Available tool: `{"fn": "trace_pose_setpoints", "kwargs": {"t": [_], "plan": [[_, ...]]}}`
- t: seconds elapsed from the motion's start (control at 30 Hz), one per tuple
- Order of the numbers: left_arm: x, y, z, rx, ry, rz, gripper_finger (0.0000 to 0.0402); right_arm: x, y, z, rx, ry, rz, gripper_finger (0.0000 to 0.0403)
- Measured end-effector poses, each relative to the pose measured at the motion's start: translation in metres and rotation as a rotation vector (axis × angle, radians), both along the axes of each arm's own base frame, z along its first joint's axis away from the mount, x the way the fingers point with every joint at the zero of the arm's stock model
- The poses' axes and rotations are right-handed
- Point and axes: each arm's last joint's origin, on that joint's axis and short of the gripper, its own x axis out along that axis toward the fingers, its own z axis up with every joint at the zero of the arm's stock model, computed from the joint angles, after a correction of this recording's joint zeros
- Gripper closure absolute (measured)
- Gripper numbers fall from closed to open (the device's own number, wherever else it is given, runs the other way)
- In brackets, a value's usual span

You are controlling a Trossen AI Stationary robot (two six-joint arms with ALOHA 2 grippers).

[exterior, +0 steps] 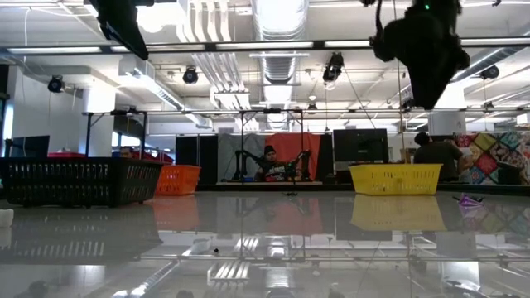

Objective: Sort Halloween decoration
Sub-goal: Put the black spider toy into the black bin

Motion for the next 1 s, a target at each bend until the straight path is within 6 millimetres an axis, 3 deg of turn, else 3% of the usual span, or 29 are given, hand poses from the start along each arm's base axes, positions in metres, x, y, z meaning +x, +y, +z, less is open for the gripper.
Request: {"fn": "trace_pose_setpoints", "kwargs": {"t": [0.13, 0.33, 0.63, 1.0], "plan": [[0.001, -0.001, 0.0, -0.027, -0.013, -0.02, 0.0311, -0.01, 0.0, -0.026, 0.02, -0.022, -0.076, 0.0252], [0.001, -0.001, 0.0, -0.043, -0.021, -0.033, 0.0311, -0.025, 0.0, -0.059, 0.045, 0.087, -0.204, 0.0252], [0.002, -0.001, -0.001, -0.041, -0.016, -0.037, 0.0311, -0.018, 0.001, -0.076, 0.082, -0.011, -0.223, 0.0252], [0.002, -0.001, -0.001, -0.041, -0.015, -0.037, 0.0311, -0.013, 0.003, -0.101, 0.119, 0.084, -0.249, 0.0252]]}}
